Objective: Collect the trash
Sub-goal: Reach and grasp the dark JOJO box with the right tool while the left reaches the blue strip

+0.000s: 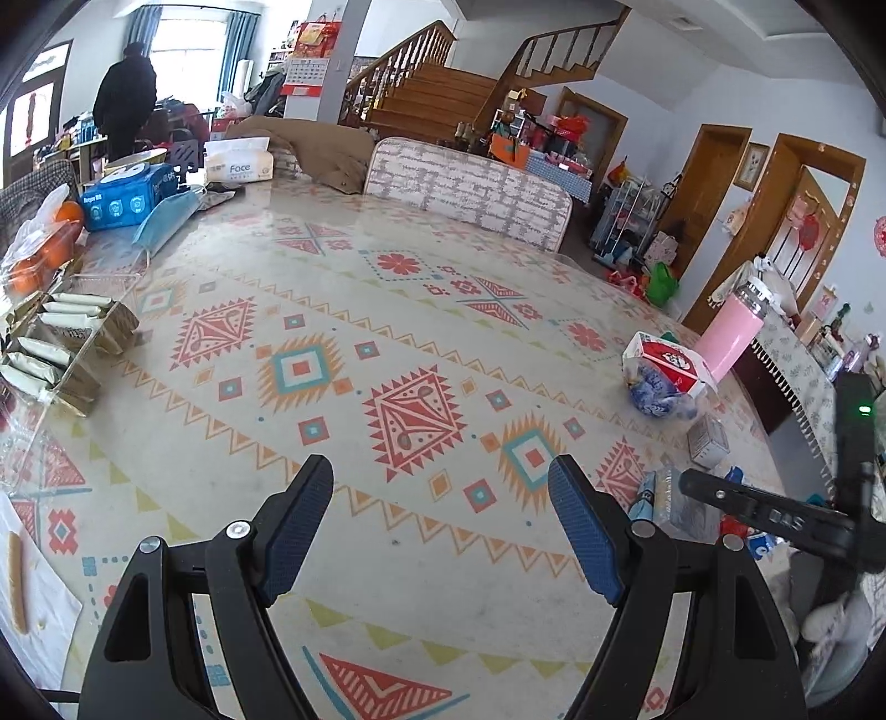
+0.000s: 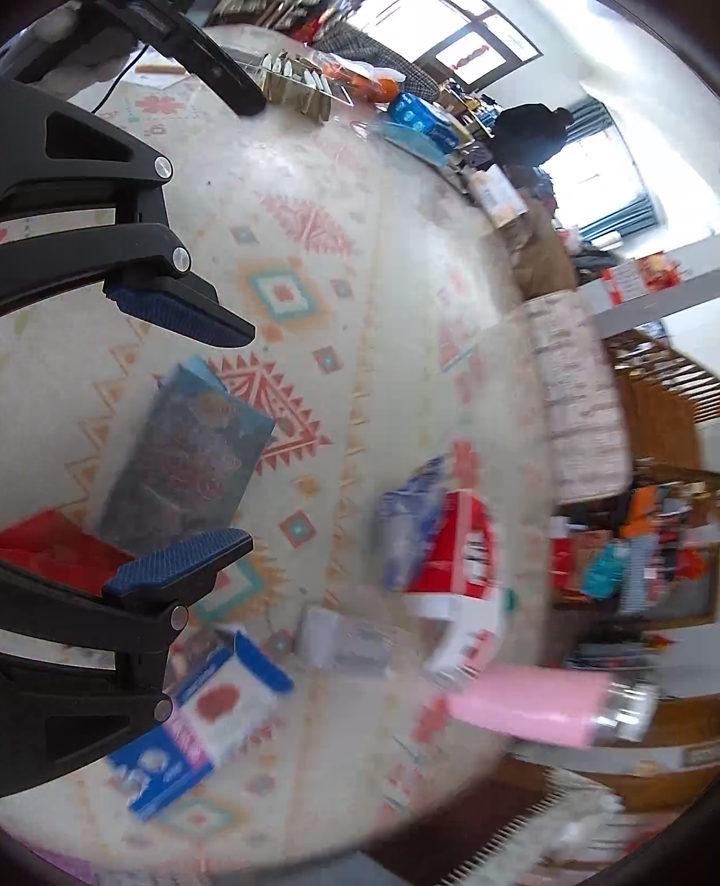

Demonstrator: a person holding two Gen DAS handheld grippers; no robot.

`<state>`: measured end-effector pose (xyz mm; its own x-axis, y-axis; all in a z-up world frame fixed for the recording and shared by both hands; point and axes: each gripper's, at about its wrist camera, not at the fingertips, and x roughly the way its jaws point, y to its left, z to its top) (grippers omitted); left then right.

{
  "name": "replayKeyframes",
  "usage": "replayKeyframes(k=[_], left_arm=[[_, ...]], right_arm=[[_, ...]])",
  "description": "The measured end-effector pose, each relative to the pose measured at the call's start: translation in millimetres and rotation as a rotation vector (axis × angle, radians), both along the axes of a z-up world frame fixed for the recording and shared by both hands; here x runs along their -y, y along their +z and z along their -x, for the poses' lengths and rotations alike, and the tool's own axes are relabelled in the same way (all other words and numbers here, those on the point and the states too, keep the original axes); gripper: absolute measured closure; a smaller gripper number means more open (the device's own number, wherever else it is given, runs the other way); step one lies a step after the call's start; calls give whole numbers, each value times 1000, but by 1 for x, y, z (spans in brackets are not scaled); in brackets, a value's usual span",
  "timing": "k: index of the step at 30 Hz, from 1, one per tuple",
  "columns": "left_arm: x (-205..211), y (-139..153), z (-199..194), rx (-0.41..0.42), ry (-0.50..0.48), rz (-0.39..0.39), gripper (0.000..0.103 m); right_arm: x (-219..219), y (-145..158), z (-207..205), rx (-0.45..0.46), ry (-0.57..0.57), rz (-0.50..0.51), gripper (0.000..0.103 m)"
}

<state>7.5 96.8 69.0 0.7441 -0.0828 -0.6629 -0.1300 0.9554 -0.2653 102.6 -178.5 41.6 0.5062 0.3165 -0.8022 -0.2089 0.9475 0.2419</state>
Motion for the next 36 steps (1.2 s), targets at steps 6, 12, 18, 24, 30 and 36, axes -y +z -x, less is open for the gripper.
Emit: replayKeyframes(k=[6,12,18,24,30,36], left_arm=[[-1,-1,-2,-7,4,4,24],[-1,-3,-2,-11,8,6,24],[0,-4,-3,-16,-4,15,24],[7,-6,-4,-13,-23,4,24],[8,-9,-6,-21,-32,9,24],[10,-9,-6,-25,-40,7,24]], right_arm=[[15,-9,13,-73,12,-110,27],[-8,-9,70,-154,211,-197,26],[4,11,90,4,117,-99,25],[13,18,47,87,37,-4,20],[24,-7,-6,0,3,-15,20],[21,-24,10,-175,136,-173,18]])
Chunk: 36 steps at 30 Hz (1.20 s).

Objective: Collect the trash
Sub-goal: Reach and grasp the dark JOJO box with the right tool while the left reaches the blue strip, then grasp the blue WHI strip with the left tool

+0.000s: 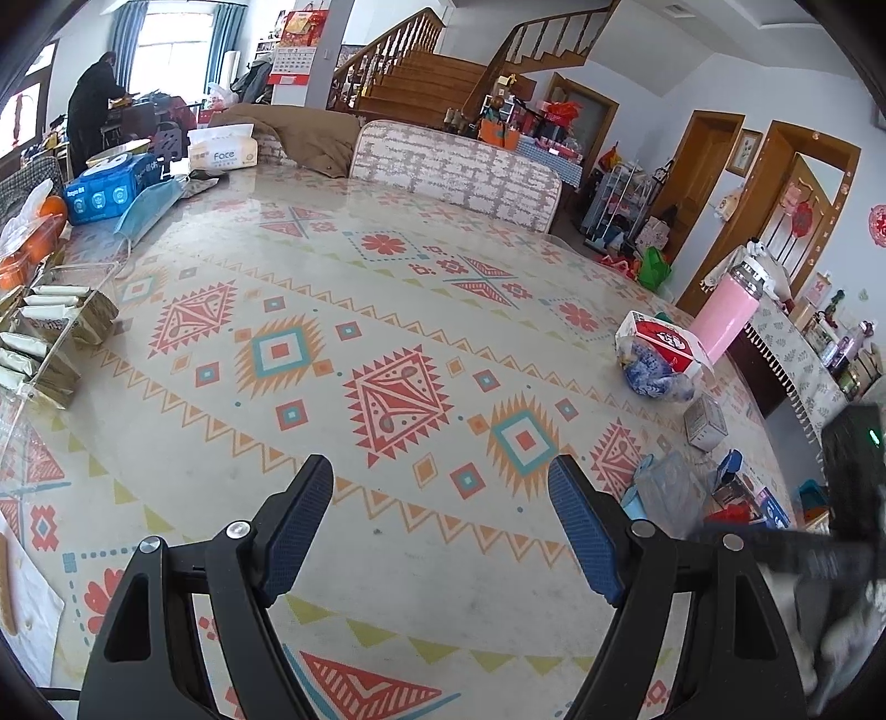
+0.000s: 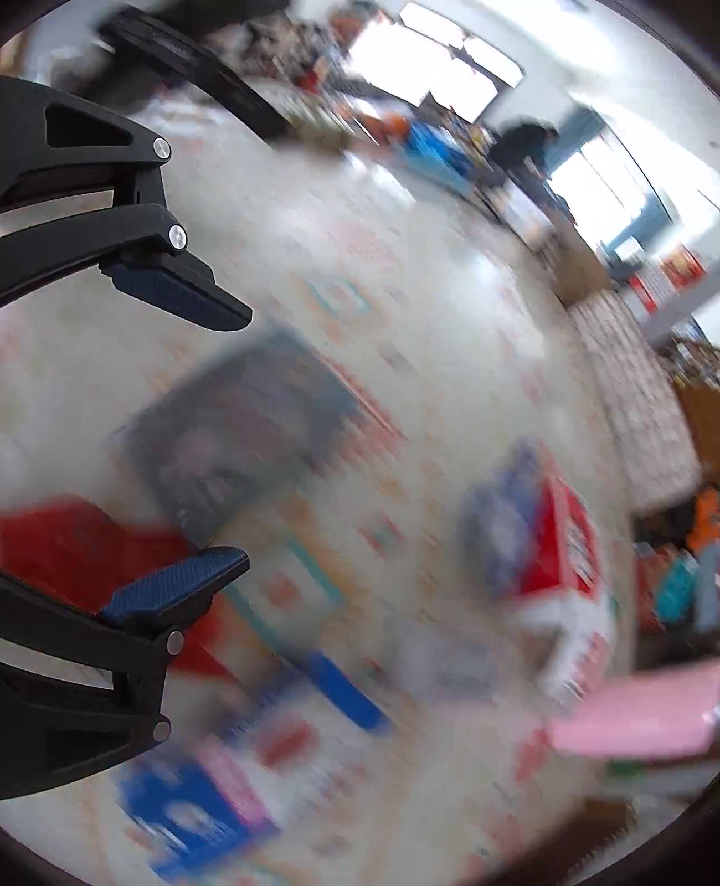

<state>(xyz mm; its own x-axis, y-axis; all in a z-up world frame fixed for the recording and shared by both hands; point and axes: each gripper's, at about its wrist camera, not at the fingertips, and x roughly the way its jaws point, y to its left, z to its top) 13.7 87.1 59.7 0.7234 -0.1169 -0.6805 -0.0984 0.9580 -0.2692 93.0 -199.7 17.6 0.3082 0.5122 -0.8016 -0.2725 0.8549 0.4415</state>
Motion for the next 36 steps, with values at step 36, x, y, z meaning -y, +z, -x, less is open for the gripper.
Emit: replayKeyframes(k=[36], left_arm=[[70,-14,-1,9,-164,-240,24]], right_arm=[[39,10,144,281,-191,9,44]])
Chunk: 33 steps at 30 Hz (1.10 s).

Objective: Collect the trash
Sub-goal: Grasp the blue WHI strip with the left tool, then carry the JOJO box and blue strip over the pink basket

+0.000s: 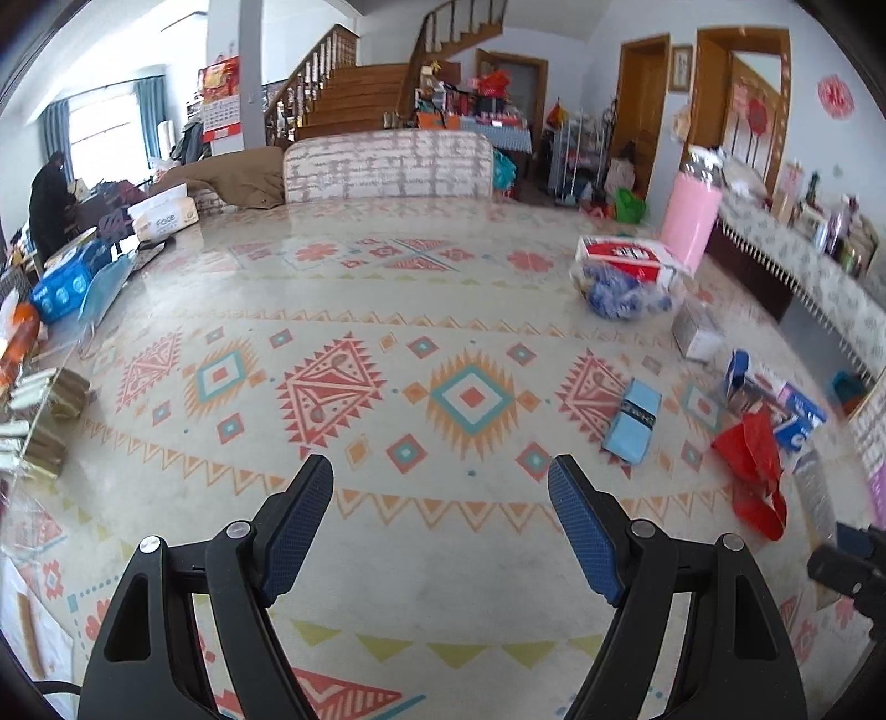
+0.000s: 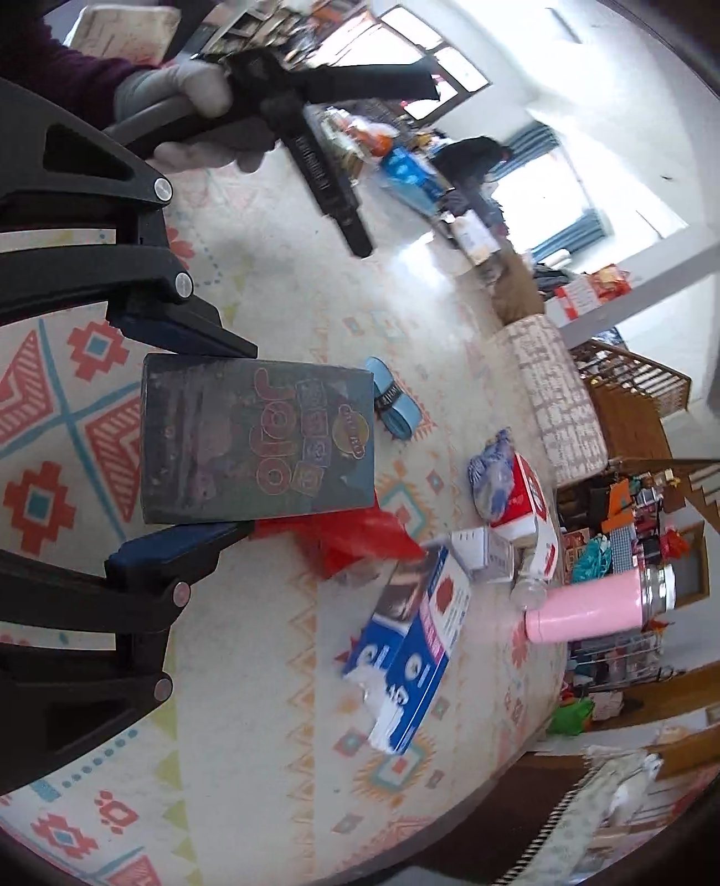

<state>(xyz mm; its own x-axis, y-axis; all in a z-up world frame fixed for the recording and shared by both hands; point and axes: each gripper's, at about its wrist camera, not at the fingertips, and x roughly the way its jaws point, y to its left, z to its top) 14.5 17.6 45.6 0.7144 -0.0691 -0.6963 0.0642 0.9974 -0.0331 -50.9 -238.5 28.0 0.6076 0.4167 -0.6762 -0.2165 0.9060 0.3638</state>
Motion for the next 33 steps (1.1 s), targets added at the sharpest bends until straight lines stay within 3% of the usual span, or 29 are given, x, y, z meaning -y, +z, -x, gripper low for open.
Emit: replayKeyframes(k=[7,17,20,22,27,33], left_arm=[[48,10,-23,-68,-122,10,26],[98,-25,-73,-174,-229,-97,28],[103,-32,-77,-201,-252,-116,47],[103,-31,-75,-212,-261,-82,78],[102,-22,-63,-195,-227,-88,78],[78,7,-30,-145,-201,-3,78]], right_arm=[[17,1,5,1,-47,-46,44],[29,4,10,8,-87,-87,44],[29,5,11,15,-88,-91,44],[29,6,12,19,-89,-92,44],[28,7,14,32,-95,-77,44],[31,8,15,42,-114,-73,44]])
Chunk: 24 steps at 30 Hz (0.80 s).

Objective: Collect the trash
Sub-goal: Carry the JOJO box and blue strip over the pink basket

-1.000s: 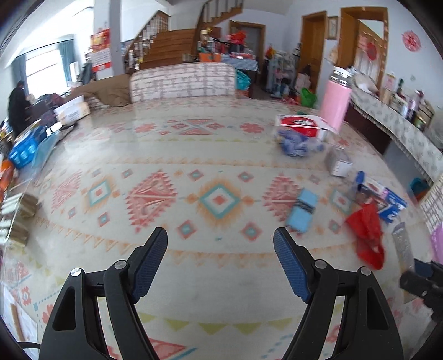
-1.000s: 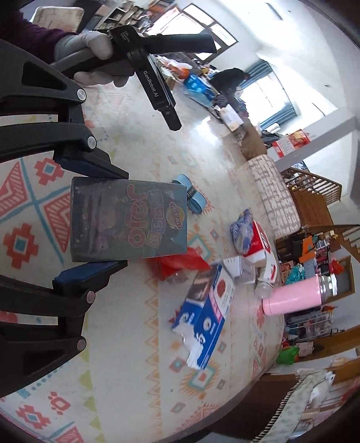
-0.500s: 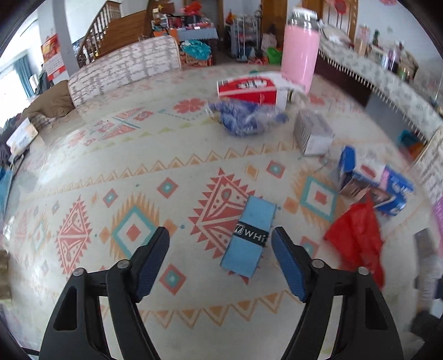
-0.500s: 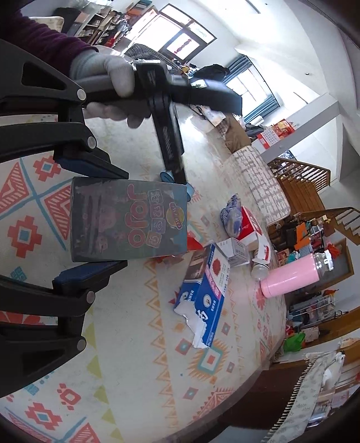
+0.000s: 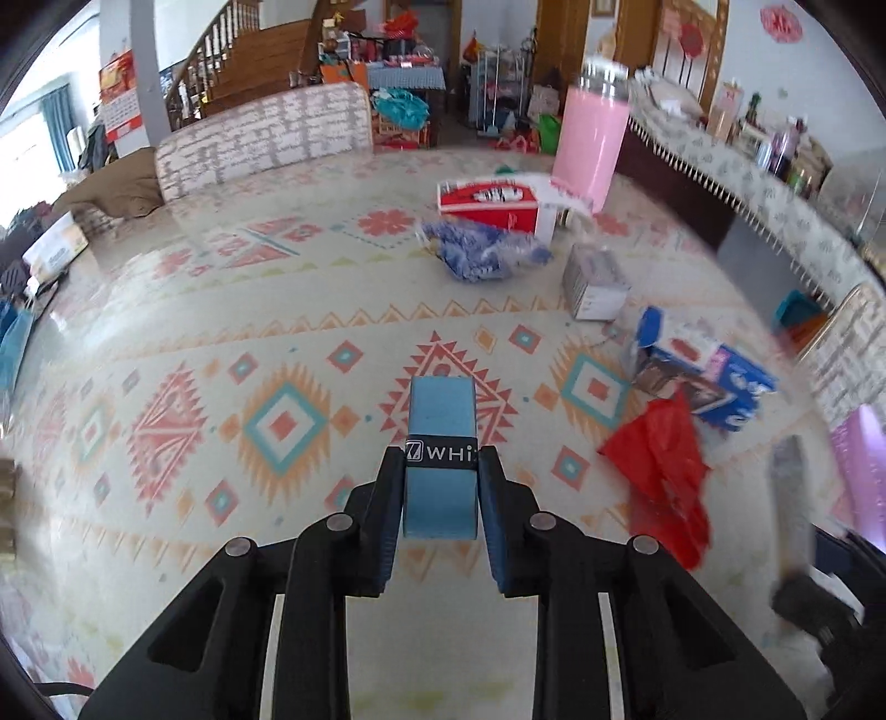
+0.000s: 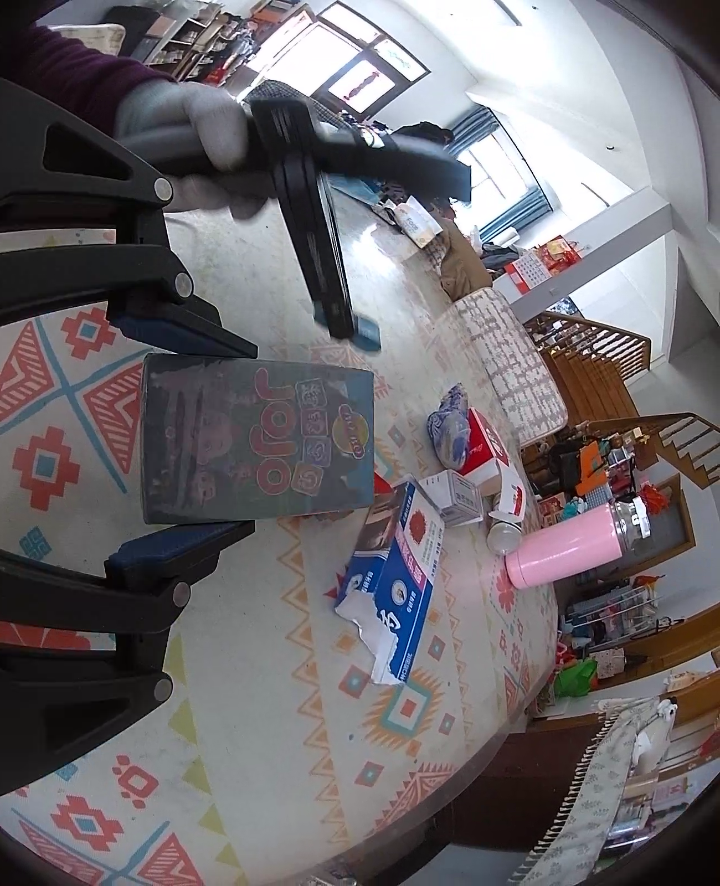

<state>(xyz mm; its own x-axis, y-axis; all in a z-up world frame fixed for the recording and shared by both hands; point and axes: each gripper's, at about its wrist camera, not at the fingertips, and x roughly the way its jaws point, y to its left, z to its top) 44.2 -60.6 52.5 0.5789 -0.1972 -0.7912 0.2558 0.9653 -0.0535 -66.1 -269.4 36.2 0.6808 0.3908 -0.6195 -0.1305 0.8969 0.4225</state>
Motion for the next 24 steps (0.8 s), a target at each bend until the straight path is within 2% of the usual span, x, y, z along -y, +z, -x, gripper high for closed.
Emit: replayKeyframes(k=[7,15,18,22,24], left_arm=[[-29,30,55,70,15,47,78],[-60,50,101,111,39,122,78],[-64,56,114,132,33,124,78],[-55,64,129,164,-5,93,78],[-46,71,136,177,-34,89,78]], right_arm=[[-3,1,3,20,-13,32,44],[-12,3,7,72,-34,101,44],[-15,3,8,75,-37,116,44],[0,5,27,43,-46,50,44],[9,6,39,38,-58,50,44]])
